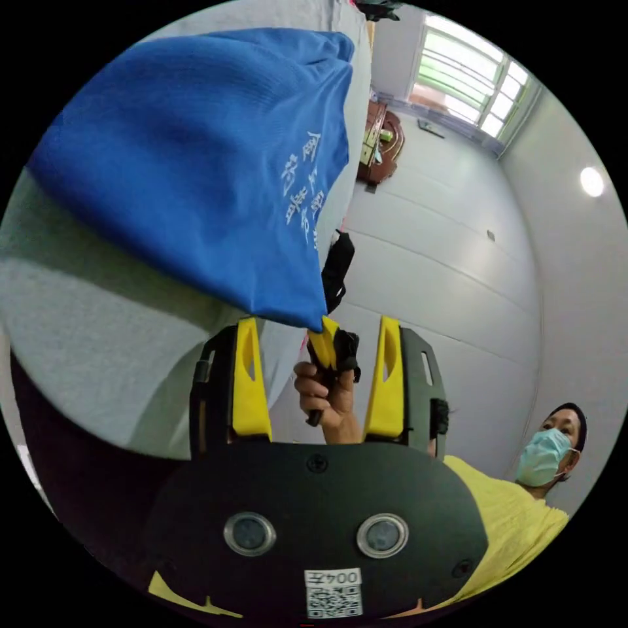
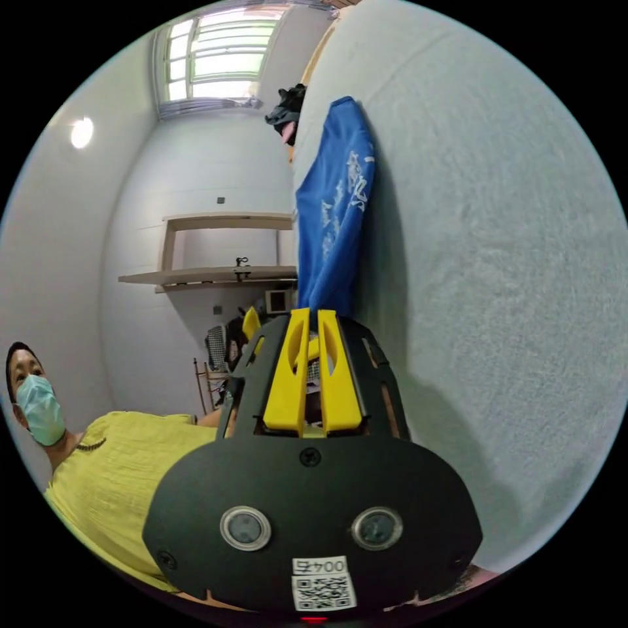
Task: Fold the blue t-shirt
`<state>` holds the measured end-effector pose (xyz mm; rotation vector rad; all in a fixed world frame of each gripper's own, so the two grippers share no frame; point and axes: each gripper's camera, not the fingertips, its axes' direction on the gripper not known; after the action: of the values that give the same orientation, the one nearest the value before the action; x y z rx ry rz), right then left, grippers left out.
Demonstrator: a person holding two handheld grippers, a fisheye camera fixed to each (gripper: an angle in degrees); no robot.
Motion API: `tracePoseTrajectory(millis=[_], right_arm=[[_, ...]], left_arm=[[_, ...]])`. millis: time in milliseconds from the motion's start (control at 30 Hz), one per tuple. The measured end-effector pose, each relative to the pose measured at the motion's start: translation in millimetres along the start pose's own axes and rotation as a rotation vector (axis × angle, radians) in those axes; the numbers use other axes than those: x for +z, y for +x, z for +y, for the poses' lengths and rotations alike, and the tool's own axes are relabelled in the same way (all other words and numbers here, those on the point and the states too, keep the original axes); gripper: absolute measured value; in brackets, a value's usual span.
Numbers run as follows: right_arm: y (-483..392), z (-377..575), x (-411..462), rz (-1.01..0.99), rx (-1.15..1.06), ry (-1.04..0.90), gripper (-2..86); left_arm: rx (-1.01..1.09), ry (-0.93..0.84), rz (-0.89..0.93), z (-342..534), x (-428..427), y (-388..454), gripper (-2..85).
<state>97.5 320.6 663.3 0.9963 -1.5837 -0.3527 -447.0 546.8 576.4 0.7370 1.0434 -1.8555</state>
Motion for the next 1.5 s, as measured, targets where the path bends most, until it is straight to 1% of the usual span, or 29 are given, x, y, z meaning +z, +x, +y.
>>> tracePoseTrajectory(millis=[133,167,200,267,300,333,367,400,467,600,700,800,833,867,900,933,967,1000,1067,1100,1133,1200,1267,1300,1367,1400,1467,1500], right_arm=[[-3,-10,8,0.005,-0.064,-0.061,3.2],[1,-11,12,0.009,-0.077,-0.075,3.3],[4,-12,14,0.005,-0.084,-0.081,3.4],[21,-16,19,0.003,-0.096,-0.094,4.6],[28,-18,19,0.007,-0.093,-0.102,5.1],[43,-23,20,-0.001,-0.078,-0.112,10.6],[63,-29,21,-0.030,-0.047,-0.111,14.3],[74,-33,21,-0.054,-0.033,-0.113,15.2],[118,-53,30,-0.151,0.040,-0.111,19.8],[173,-95,68,-0.226,0.117,-0.120,22.1],[208,-135,105,-0.297,0.163,-0.087,21.1],[233,-168,137,-0.301,0.184,-0.026,16.7],[241,-179,152,-0.309,0.180,-0.021,13.6],[248,-186,168,-0.339,0.172,-0.019,8.3],[251,-189,177,-0.367,0.166,-0.021,5.6],[253,-194,194,-0.441,0.140,-0.011,3.9],[247,-197,208,-0.519,0.077,0.010,2.8],[242,-198,217,-0.540,0.047,0.010,2.6],[204,-198,258,-0.543,-0.083,-0.024,1.8],[193,-197,270,-0.541,-0.115,-0.039,1.6],[171,-194,297,-0.545,-0.168,-0.076,1.3],[137,-187,343,-0.545,-0.249,-0.137,1.2],[94,-169,413,-0.541,-0.336,-0.224,1.1],[83,-164,432,-0.542,-0.357,-0.246,1.1],[45,-136,513,-0.540,-0.432,-0.322,1.0],[37,-127,534,-0.538,-0.446,-0.338,1.0],[9,-91,625,-0.523,-0.490,-0.388,0.8],[3,-81,651,-0.519,-0.499,-0.399,0.8]], left_arm=[[0.003,0.113,0.039,5,-16,-1,25.1],[0.000,0.160,0.052,8,-25,-2,22.1],[0.021,0.196,0.065,12,-36,0,16.3],[0.061,0.203,0.028,19,-54,9,7.3],[0.071,0.204,-0.010,25,-66,17,6.5],[0.069,0.206,-0.021,29,-73,20,6.3],[0.060,0.206,-0.017,35,-85,26,6.1],[0.054,0.205,0.009,42,-99,32,6.0],[0.052,0.203,0.043,52,-119,41,5.9],[0.058,0.180,0.054,77,-161,60,5.9],[0.079,0.176,0.044,99,-189,71,5.8],[0.092,0.188,0.042,125,-220,77,5.8],[0.094,0.189,0.042,131,-226,78,5.8],[0.100,0.194,0.037,141,-240,80,5.8],[0.108,0.209,0.026,153,-256,81,5.8],[0.112,0.218,0.023,159,-265,82,5.8],[0.122,0.239,0.025,171,-283,82,5.8],[0.135,0.273,0.033,185,-305,83,5.8],[0.150,0.316,0.040,205,-337,83,5.8],[0.161,0.348,0.047,221,-361,83,5.8],[0.167,0.365,0.052,229,-374,82,5.8],[0.203,0.427,0.079,263,-426,83,5.7],[0.234,0.471,0.091,291,-467,84,5.7],[0.257,0.492,0.097,312,-495,85,5.7],[0.287,0.520,0.100,343,-537,86,5.7],[0.305,0.533,0.100,364,-566,86,5.7],[0.327,0.551,0.090,396,-611,84,5.7],[0.339,0.566,0.079,417,-642,82,5.7]])
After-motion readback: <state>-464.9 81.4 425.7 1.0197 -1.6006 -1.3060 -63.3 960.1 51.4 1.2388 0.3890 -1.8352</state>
